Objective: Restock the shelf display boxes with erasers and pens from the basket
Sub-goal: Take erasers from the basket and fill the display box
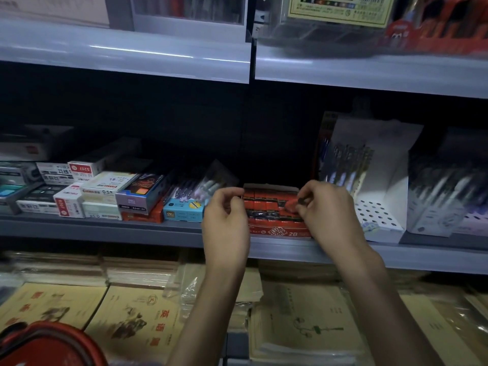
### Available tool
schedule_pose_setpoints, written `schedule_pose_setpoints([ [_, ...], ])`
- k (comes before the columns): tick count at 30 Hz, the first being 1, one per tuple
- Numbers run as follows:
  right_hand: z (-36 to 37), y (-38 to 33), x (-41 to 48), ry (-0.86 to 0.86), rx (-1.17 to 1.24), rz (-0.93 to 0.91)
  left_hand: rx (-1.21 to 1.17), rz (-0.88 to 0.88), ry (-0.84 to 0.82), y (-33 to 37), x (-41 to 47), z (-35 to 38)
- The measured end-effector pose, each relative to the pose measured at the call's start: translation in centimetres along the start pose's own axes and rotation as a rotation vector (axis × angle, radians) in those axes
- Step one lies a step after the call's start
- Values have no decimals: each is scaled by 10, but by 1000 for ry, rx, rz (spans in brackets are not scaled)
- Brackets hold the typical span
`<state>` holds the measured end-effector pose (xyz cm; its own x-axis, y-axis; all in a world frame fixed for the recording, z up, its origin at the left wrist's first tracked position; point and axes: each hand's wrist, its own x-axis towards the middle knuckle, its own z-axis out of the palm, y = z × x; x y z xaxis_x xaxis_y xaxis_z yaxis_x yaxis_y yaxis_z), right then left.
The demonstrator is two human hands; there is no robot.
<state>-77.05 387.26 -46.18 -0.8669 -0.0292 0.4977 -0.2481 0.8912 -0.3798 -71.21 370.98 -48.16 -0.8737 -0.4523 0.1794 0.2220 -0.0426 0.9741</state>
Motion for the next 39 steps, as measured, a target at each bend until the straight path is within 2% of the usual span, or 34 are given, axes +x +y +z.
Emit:
schedule_pose_setpoints([
  [9, 9, -6, 4, -151, -76, -100, 325, -38, -82, -10, 1, 5],
  [22, 4, -7, -5, -124, -220, -70, 326, -64, -105, -21, 8, 0],
  [30, 6, -8, -7, -177, -218, 13, 347, -51, -104, -21, 8, -1],
  [36, -1, -8, -7, -236, -190, -22, 392, -12, -126, -17, 6, -3],
  [39, -7, -2, -9, -187, -141, -49, 425, 12, -152, -12, 2, -6],
])
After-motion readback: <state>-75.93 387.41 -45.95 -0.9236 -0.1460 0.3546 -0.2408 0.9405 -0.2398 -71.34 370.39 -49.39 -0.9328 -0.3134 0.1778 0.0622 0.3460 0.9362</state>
